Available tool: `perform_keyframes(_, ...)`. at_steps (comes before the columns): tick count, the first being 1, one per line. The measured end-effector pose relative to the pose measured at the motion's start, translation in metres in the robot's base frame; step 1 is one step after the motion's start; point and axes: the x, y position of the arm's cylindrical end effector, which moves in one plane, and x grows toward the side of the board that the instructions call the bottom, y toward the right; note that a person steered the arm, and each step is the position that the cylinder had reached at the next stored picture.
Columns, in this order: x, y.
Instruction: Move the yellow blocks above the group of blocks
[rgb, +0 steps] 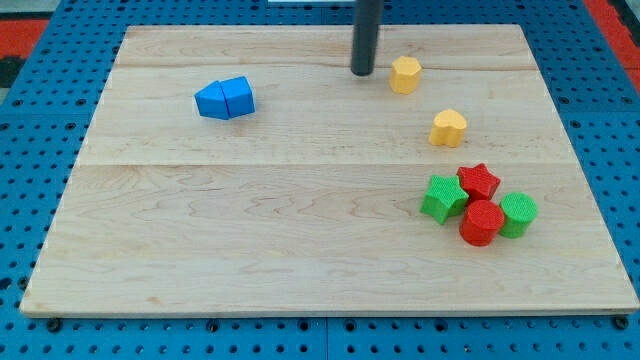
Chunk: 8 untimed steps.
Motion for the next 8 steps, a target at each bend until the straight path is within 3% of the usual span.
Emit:
perform_keyframes(1, 0.024, 0.1)
perform_keyframes(2, 0.047, 0.12)
perform_keyframes(4, 0.044, 0.188)
perform_keyframes(5, 0.075, 0.165)
perform_keyframes(8, 0.077, 0.154)
